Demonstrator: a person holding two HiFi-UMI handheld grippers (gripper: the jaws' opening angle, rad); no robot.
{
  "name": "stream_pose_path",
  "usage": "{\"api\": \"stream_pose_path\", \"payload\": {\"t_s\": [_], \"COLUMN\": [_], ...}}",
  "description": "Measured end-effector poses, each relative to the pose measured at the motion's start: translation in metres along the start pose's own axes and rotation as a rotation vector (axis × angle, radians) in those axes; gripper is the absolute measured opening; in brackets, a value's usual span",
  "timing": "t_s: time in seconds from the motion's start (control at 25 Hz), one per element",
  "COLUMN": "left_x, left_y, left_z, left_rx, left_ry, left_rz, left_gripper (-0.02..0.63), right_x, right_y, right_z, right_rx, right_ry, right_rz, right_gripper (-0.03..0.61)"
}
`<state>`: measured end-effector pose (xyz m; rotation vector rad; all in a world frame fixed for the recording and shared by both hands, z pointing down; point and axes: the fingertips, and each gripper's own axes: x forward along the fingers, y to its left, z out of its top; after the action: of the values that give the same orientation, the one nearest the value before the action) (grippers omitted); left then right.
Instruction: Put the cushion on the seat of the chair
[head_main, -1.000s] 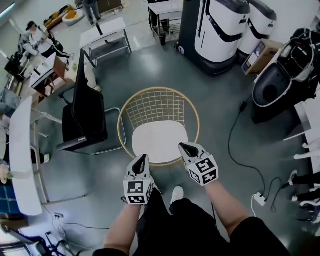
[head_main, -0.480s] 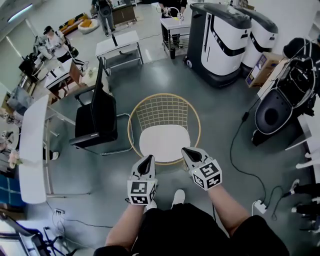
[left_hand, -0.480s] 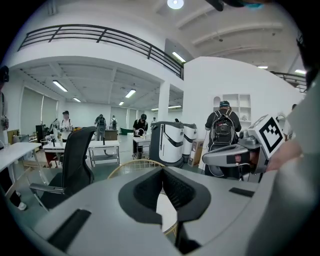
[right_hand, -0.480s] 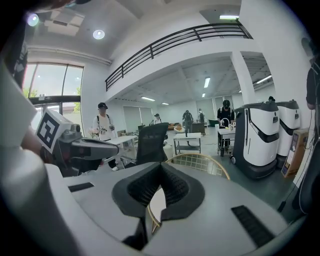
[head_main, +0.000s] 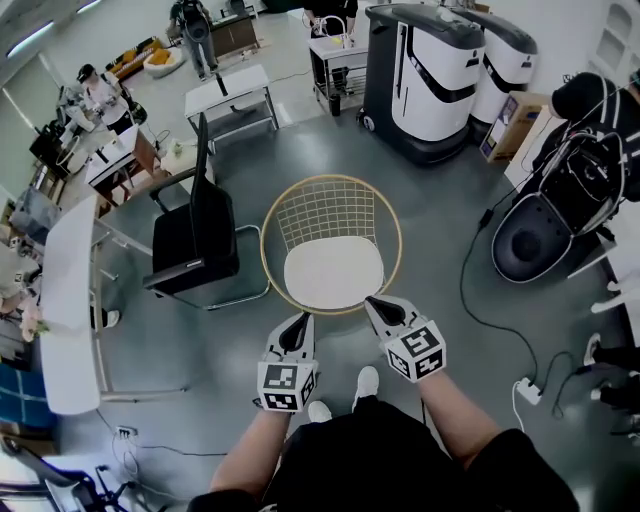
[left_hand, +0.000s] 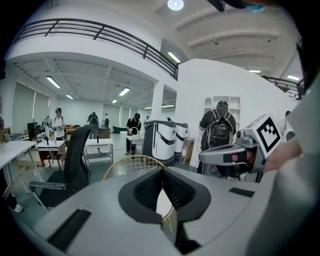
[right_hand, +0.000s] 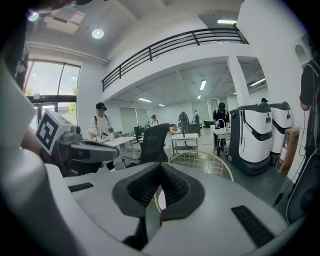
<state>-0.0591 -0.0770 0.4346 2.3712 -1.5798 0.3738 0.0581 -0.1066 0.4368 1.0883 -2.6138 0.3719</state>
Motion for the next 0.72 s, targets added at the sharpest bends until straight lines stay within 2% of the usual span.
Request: {"api": "stream_pose_path", "payload": {"t_s": [0.32,0.72], "left_x": [-0.046,-0.074], "left_y": [0.011,0.008], "left_z": [-0.015,-0.018], "left_rx": [0.0,0.005], "left_ry": [-0.012,-0.028], "left_rz": [-0.048,-0.108], "left_gripper": [0.017,0.017], "right_x": [-0.016,-0.034], "right_y": [0.055,0.089], "right_z": [-0.009,-0.01], "right_rx": [0.008,0.003], "right_ry": [-0.001,-0.006], "right_rz": [-0.049,-0.099], "right_gripper": [0.012,0.012]}}
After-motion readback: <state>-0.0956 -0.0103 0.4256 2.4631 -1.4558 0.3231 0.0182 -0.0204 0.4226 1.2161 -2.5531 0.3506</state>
